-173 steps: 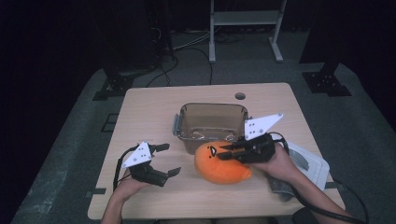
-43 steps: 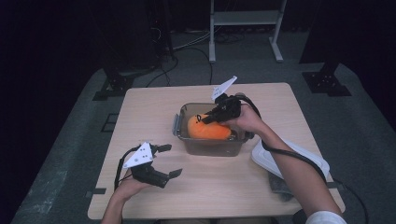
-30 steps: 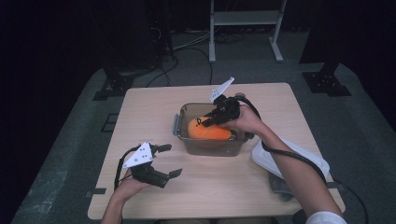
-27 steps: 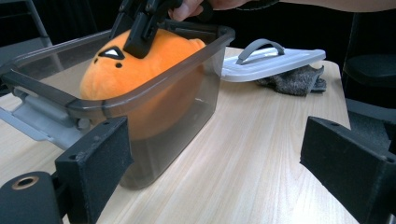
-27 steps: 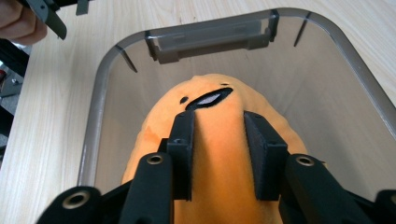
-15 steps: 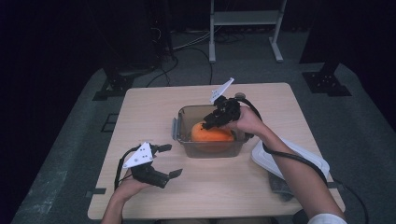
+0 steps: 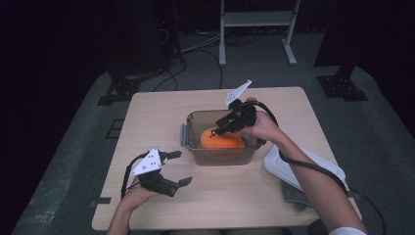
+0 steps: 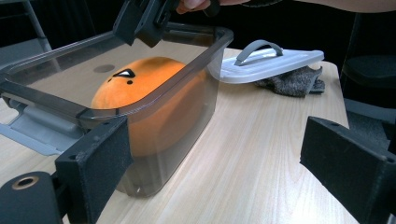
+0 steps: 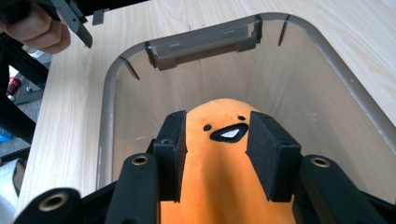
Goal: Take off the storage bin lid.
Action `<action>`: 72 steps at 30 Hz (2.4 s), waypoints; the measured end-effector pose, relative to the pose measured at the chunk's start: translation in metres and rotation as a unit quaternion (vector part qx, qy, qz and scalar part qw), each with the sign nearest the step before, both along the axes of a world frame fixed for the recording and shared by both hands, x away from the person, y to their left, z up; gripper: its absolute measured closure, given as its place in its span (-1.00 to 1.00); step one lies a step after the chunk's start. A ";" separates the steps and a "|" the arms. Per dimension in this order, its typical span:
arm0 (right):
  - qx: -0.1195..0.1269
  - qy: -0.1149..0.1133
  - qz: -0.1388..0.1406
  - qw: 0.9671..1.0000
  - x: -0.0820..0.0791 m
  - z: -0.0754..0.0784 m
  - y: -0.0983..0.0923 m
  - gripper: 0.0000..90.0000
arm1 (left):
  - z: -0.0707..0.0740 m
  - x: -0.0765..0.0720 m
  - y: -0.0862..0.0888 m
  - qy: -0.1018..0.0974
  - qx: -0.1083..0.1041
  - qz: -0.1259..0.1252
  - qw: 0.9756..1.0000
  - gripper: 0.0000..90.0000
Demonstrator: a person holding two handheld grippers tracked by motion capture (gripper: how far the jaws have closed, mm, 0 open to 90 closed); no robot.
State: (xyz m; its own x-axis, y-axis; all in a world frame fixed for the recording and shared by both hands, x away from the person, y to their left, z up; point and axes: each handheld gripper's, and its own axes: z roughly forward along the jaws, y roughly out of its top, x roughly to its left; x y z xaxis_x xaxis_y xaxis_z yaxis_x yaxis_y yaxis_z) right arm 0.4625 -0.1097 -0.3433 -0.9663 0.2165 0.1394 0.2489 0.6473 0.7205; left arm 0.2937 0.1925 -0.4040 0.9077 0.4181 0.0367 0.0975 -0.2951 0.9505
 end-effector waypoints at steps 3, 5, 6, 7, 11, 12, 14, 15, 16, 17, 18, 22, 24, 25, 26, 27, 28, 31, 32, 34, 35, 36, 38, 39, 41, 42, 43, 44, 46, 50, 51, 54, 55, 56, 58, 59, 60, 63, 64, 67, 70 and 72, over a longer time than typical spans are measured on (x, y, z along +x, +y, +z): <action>0.006 -0.002 -0.002 1.000 -0.001 0.002 -0.004 0.21 | 0.000 0.000 0.000 -0.001 0.000 0.000 1.000 -0.83; 0.010 0.000 -0.003 1.000 -0.002 0.004 -0.006 0.18 | 0.000 0.000 0.000 -0.001 0.000 -0.001 1.000 -0.83; 0.012 0.000 -0.003 1.000 -0.003 0.006 -0.008 0.17 | 0.000 0.000 0.000 -0.001 0.000 -0.001 1.000 -0.83; 0.013 0.002 -0.004 1.000 -0.004 0.007 -0.009 0.17 | 0.000 0.000 0.000 -0.001 0.000 0.000 1.000 -0.83; 0.018 -0.002 -0.006 1.000 -0.008 0.010 -0.015 0.13 | 0.000 0.000 0.000 0.000 0.000 0.000 1.000 -0.83; 0.021 -0.002 -0.007 1.000 -0.009 0.011 -0.018 0.12 | 0.000 0.000 -0.001 -0.001 -0.001 -0.001 1.000 -0.83; 0.023 -0.002 -0.011 1.000 -0.011 0.012 -0.023 0.08 | -0.001 0.000 0.000 -0.001 0.001 -0.001 1.000 -0.83; 0.022 -0.003 -0.012 1.000 -0.012 0.013 -0.025 0.08 | -0.001 0.000 0.000 0.000 0.002 -0.001 1.000 -0.83; 0.023 -0.002 -0.013 1.000 -0.013 0.013 -0.028 0.08 | -0.001 0.000 0.000 0.001 0.000 0.000 1.000 -0.83; 0.024 -0.002 -0.016 1.000 -0.014 0.014 -0.030 0.08 | -0.002 0.000 -0.001 0.001 0.001 0.000 1.000 -0.83; 0.025 -0.003 -0.019 1.000 -0.015 0.014 -0.033 0.07 | -0.002 0.000 0.000 0.001 0.002 0.000 1.000 -0.83; 0.035 -0.005 -0.026 0.999 -0.018 0.019 -0.045 0.06 | -0.002 0.001 0.000 0.002 0.001 0.001 1.000 -0.83; 0.035 -0.008 -0.027 0.999 -0.020 0.021 -0.050 0.04 | -0.002 0.000 0.000 0.003 0.003 0.000 1.000 -0.83; 0.035 -0.009 -0.029 0.999 -0.021 0.021 -0.052 0.04 | -0.002 0.001 0.000 0.002 0.003 0.000 1.000 -0.83; 0.036 -0.009 -0.031 0.999 -0.023 0.022 -0.055 0.04 | -0.002 0.001 0.000 0.002 0.004 0.000 1.000 -0.83; 0.035 -0.008 -0.035 0.999 -0.025 0.023 -0.058 0.03 | -0.002 0.000 0.000 0.002 0.004 0.000 1.000 -0.83; 0.036 -0.009 -0.036 0.999 -0.026 0.024 -0.061 0.02 | -0.002 0.000 -0.001 0.001 0.002 -0.001 1.000 -0.83; 0.040 -0.011 -0.044 0.998 -0.030 0.027 -0.070 0.01 | -0.002 0.000 -0.001 0.000 0.003 -0.002 1.000 -0.83; 0.042 -0.011 -0.047 0.998 -0.031 0.029 -0.074 0.01 | -0.002 0.000 -0.002 0.000 0.004 -0.002 1.000 -0.83; 0.045 -0.015 -0.051 0.998 -0.034 0.031 -0.080 -0.01 | -0.002 0.000 -0.002 0.001 0.003 -0.002 1.000 -0.83; 0.048 -0.015 -0.055 0.997 -0.035 0.032 -0.084 -0.01 | -0.002 0.001 -0.002 0.000 0.005 -0.001 1.000 -0.83; 0.050 -0.018 -0.056 0.997 -0.036 0.034 -0.087 -0.01 | -0.002 0.001 -0.002 0.001 0.004 -0.001 1.000 -0.83; 0.052 -0.021 -0.060 0.997 -0.039 0.035 -0.094 -0.02 | -0.002 0.001 -0.002 0.001 0.003 -0.001 1.000 -0.83; 0.054 -0.021 -0.062 0.996 -0.041 0.036 -0.097 -0.02 | -0.002 0.001 -0.002 0.001 0.003 -0.001 1.000 -0.83; 0.056 -0.021 -0.066 0.996 -0.044 0.036 -0.103 -0.04 | -0.002 0.001 -0.002 0.001 0.004 -0.001 1.000 -0.83; 0.057 -0.022 -0.068 0.996 -0.046 0.035 -0.108 -0.04 | -0.002 0.001 -0.002 0.000 0.005 -0.001 1.000 -0.83; 0.058 -0.023 -0.070 0.996 -0.048 0.035 -0.111 -0.04 | -0.003 0.001 -0.002 0.001 0.005 -0.001 1.000 -0.83; 0.059 -0.022 -0.073 0.995 -0.050 0.034 -0.114 -0.04 | -0.003 0.001 -0.002 0.001 0.005 -0.001 1.000 -0.83; 0.063 -0.023 -0.079 0.995 -0.053 0.033 -0.123 -0.05 | -0.003 0.001 -0.002 0.002 0.005 -0.001 1.000 -0.83; 0.069 -0.025 -0.088 0.993 -0.060 0.031 -0.136 -0.07 | -0.003 0.000 -0.003 0.003 0.006 -0.001 1.000 -0.83; 0.069 -0.027 -0.090 0.993 -0.061 0.030 -0.140 -0.08 | -0.003 0.001 -0.003 0.002 0.007 -0.001 1.000 -0.83; 0.069 -0.026 -0.097 0.993 -0.066 0.026 -0.149 -0.09 | -0.003 0.001 -0.003 0.002 0.007 -0.001 1.000 -0.83; 0.071 -0.024 -0.101 0.992 -0.068 0.025 -0.152 -0.09 | -0.003 0.001 -0.003 0.002 0.007 -0.001 1.000 -0.83; 0.072 -0.022 -0.103 0.992 -0.069 0.024 -0.154 -0.09 | -0.003 0.001 -0.004 0.002 0.007 -0.002 1.000 -0.83; 0.072 -0.022 -0.108 0.991 -0.072 0.021 -0.160 -0.10 | -0.003 0.001 -0.004 0.002 0.008 -0.002 1.000 -0.83; 0.073 -0.021 -0.109 0.991 -0.074 0.019 -0.162 -0.10 | -0.003 0.001 -0.004 0.002 0.008 -0.002 1.000 -0.83; 0.071 -0.023 -0.111 0.991 -0.075 0.017 -0.164 -0.11 | -0.003 0.000 -0.004 0.003 0.007 -0.002 1.000 -0.83; 0.072 -0.019 -0.121 0.990 -0.080 0.011 -0.174 -0.12 | -0.003 0.001 -0.004 0.003 0.006 -0.001 1.000 -0.83; 0.073 -0.019 -0.125 0.989 -0.081 0.009 -0.178 -0.13 | -0.003 0.001 -0.004 0.003 0.007 -0.001 1.000 -0.83; 0.074 -0.017 -0.135 0.988 -0.086 0.004 -0.188 -0.13 | -0.003 0.001 -0.005 0.001 0.009 -0.003 1.000 -0.83; 0.075 -0.016 -0.147 0.986 -0.090 -0.003 -0.199 -0.13 | -0.003 0.001 -0.004 0.002 0.005 -0.001 1.000 -0.83; 0.078 -0.015 -0.154 0.985 -0.093 -0.008 -0.206 -0.14 | -0.003 0.001 -0.004 0.004 0.006 -0.001 1.000 -0.83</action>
State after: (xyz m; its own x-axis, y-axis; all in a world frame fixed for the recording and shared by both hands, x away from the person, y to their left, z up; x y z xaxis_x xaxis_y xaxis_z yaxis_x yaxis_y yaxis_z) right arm 0.3696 -0.3159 -0.3508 -0.8625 0.4781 0.1660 0.3927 0.4252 0.8154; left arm 0.2947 0.1885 -0.4073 0.9084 0.4166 0.0354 0.1040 -0.3070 0.9460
